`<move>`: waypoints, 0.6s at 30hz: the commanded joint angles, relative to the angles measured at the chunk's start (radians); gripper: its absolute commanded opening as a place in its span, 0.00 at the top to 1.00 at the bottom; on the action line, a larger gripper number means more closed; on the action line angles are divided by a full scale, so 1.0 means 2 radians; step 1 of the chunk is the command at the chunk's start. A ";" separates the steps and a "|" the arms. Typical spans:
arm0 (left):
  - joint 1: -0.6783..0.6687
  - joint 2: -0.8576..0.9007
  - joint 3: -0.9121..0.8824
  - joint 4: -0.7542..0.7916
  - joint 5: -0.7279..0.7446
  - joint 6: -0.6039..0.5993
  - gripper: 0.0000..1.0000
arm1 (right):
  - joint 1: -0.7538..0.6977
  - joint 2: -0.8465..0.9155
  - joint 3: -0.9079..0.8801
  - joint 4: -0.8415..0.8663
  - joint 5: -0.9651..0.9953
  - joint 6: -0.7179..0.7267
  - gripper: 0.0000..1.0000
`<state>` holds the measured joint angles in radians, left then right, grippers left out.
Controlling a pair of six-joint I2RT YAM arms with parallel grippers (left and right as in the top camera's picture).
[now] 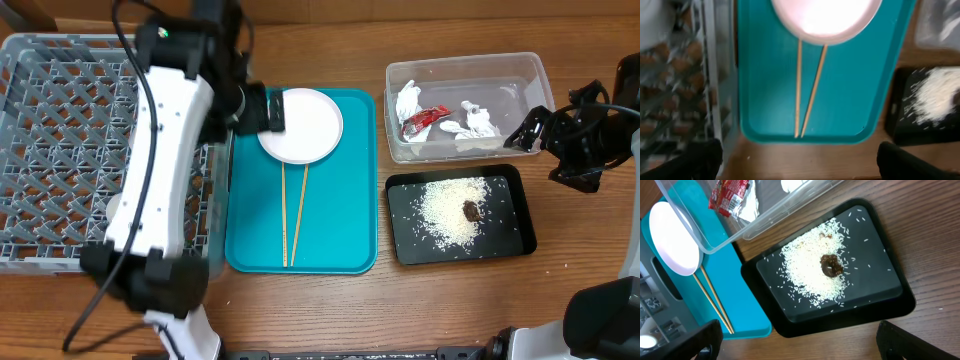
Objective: Sort waste into correct bins and load items into the dishwasher
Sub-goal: 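Reach the left gripper down to a wooden chopstick on the teal tray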
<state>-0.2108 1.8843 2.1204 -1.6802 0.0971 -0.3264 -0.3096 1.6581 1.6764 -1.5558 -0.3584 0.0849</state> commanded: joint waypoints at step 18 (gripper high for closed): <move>-0.070 -0.146 -0.416 0.305 -0.078 -0.089 0.00 | 0.000 -0.004 0.010 0.004 0.003 0.000 0.00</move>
<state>-0.3439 1.5402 1.3506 -1.1019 -0.0818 -0.5213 -0.3096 1.6581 1.6764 -1.5490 -0.3580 0.0849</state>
